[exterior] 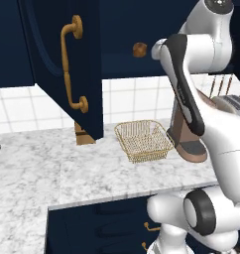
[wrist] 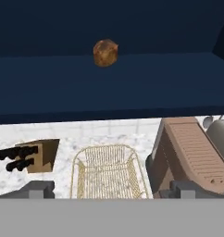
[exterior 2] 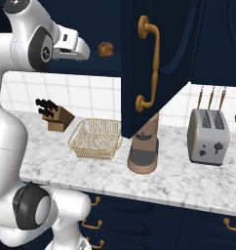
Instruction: Open the cabinet, pick up the bread from the cabinet and place it in the basket. Then move the basket to the dining counter.
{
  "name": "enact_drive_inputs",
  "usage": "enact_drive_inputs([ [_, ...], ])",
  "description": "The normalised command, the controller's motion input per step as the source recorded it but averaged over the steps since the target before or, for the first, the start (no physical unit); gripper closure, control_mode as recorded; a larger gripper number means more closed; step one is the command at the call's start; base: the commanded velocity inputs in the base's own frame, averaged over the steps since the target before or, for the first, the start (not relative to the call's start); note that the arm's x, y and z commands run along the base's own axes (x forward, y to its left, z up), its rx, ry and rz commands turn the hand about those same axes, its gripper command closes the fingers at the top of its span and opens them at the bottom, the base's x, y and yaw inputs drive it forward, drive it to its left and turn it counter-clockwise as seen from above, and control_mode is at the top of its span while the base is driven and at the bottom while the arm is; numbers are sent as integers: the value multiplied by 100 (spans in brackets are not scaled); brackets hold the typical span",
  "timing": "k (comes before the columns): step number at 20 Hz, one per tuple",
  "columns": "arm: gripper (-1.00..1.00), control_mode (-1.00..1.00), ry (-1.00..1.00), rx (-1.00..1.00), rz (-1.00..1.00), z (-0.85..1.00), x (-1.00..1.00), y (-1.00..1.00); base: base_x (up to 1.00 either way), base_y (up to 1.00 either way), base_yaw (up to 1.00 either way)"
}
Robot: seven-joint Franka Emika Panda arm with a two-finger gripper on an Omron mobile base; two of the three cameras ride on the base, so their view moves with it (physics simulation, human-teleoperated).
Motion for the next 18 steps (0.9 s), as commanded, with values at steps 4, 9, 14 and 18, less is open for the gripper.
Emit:
enact_drive_inputs([
  [4,-100,-100,3,-1,5,-19,59,-5,0,0,0],
  [9,-100,-100,-1,0,5,-4,47,-11,0,0,0],
  [14,-100,-100,0,0,2,-8,55,-1,0,0,0],
  [18,-100,-100,0,0,0,-1,60,0,0,0,0],
])
